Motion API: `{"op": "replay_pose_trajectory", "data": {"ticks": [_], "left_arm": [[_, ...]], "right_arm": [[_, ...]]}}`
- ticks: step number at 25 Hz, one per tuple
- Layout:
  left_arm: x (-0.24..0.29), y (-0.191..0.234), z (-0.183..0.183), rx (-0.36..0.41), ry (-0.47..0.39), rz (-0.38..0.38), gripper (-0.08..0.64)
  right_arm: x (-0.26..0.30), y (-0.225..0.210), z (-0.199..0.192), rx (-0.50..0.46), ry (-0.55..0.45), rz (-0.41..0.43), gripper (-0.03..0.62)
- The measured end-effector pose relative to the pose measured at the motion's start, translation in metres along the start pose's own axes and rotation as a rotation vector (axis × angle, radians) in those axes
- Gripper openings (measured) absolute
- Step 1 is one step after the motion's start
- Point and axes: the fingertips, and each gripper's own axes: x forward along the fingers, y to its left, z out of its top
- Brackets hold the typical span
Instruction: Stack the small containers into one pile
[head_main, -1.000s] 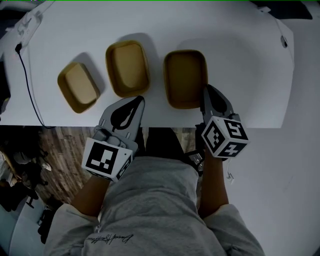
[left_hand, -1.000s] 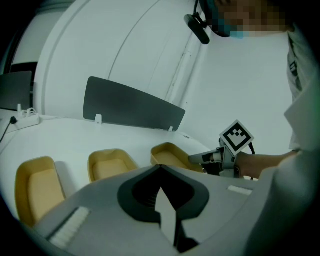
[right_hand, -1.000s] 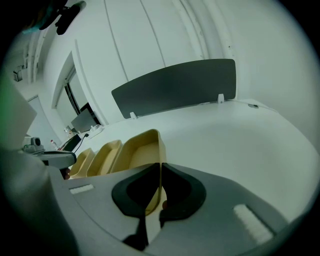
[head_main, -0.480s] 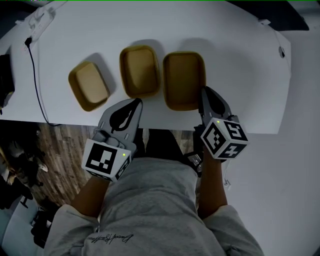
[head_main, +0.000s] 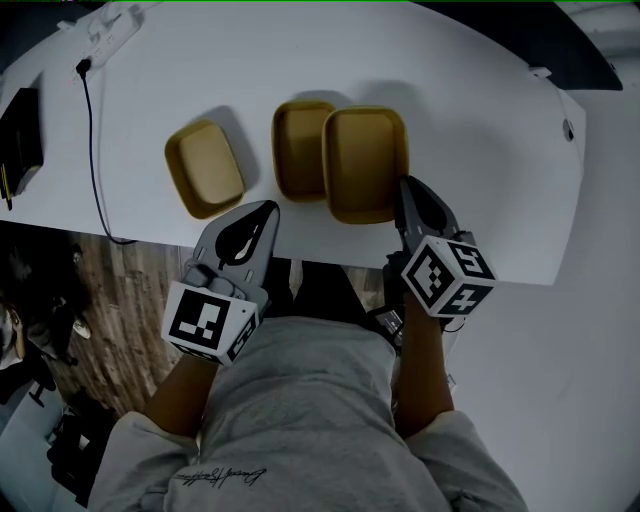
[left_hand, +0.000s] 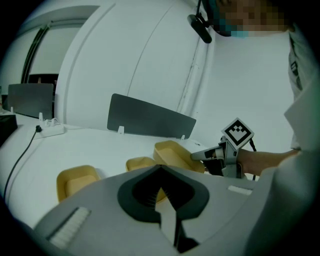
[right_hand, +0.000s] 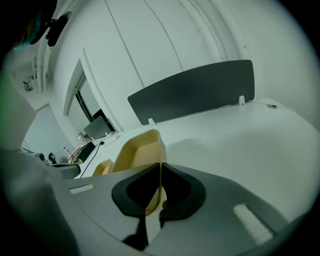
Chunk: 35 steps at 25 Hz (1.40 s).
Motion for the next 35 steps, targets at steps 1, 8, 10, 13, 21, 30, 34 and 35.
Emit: {"op": "replay_pose_trajectory", "data": {"ticks": [1,8,10,13,21,30,34,35], "left_arm": [[-0.002,0.002,0.000,-0.001,0.001,0.003,0.002],[-0.014,0.016,0.001,-0.006,-0.002,0.025,0.002],[-0.017,0.022,0.001,-0.008,-0.002,0.032,0.002],[-0.021,0.029,0.000,-0.010,-0.002,0.043,0.002],[-0.025,0.045,-0.004,-0.025,0.006,0.060,0.002],[-0.025,0.057,-0.009,-0.031,0.023,0.068,0.002],[-0.025,0.059,-0.012,-0.032,0.032,0.070,0.002],[-0.025,0.059,-0.013,-0.033,0.034,0.069,0.002]], "right_arm": [[0.002,0.004,0.000,-0.001,0.001,0.005,0.031],[0.017,0.026,0.000,0.001,0.011,0.040,0.031],[0.022,0.031,-0.001,0.001,0.016,0.045,0.031],[0.028,0.038,-0.002,0.006,0.021,0.053,0.031],[0.047,0.048,-0.010,0.006,0.048,0.055,0.031],[0.063,0.052,-0.021,0.017,0.071,0.051,0.031],[0.067,0.051,-0.025,0.019,0.077,0.044,0.031],[0.068,0.051,-0.026,0.018,0.078,0.041,0.031]]}}
